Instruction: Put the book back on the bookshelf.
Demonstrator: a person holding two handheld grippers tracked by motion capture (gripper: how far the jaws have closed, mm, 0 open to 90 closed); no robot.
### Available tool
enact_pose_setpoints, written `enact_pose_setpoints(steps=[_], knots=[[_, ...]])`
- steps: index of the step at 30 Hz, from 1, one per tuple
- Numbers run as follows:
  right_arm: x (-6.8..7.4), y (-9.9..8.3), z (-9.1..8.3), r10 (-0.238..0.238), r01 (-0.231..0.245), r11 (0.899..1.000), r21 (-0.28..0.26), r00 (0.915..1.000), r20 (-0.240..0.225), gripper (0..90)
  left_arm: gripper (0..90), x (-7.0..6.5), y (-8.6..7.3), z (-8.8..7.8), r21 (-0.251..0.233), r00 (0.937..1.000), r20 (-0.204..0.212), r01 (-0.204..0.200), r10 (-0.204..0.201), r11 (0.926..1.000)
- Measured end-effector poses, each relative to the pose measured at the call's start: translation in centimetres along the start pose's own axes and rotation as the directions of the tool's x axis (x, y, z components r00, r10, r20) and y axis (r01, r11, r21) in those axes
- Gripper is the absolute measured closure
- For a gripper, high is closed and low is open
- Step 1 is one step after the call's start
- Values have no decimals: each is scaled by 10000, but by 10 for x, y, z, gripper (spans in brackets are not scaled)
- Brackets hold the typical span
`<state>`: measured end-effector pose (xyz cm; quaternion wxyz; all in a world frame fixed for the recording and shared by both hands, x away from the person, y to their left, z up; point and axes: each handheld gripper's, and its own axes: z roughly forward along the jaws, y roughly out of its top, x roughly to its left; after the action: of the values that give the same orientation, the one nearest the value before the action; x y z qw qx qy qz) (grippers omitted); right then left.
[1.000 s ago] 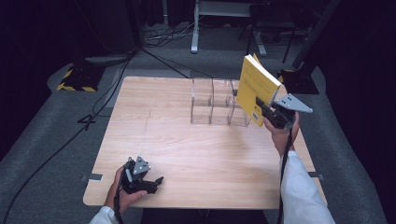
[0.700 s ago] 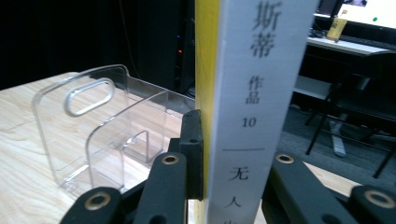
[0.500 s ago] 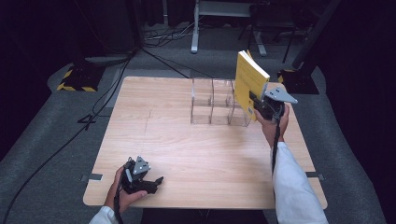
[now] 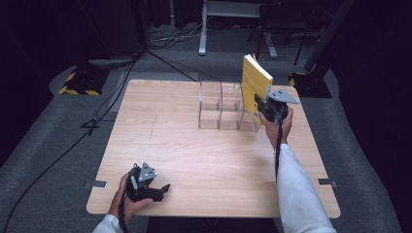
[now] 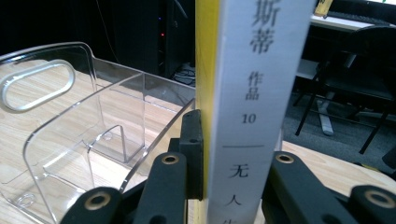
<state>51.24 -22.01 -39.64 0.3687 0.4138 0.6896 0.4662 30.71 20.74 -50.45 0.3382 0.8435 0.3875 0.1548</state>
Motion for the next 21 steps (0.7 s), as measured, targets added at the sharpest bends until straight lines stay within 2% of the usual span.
enact_pose_setpoints(steps=[6, 11, 16, 21], knots=[[1, -8, 10, 14, -16, 9999, 160, 10000, 94, 767, 160, -1, 0, 0, -43, 9999, 100, 107, -107, 9999], [2, -17, 17, 123, -127, 9996, 250, 9998, 147, 766, 160, -1, 0, 0, -20, 9999, 115, 21, -20, 10000], [3, -23, 21, 276, -279, 9993, 266, 9996, 114, 766, 160, -1, 0, 0, -55, 9999, 113, -27, 28, 10000], [8, -26, 22, 179, -182, 9996, 197, 9998, 127, 764, 160, -2, -1, 0, -32, 9999, 164, -26, 27, 10000]])
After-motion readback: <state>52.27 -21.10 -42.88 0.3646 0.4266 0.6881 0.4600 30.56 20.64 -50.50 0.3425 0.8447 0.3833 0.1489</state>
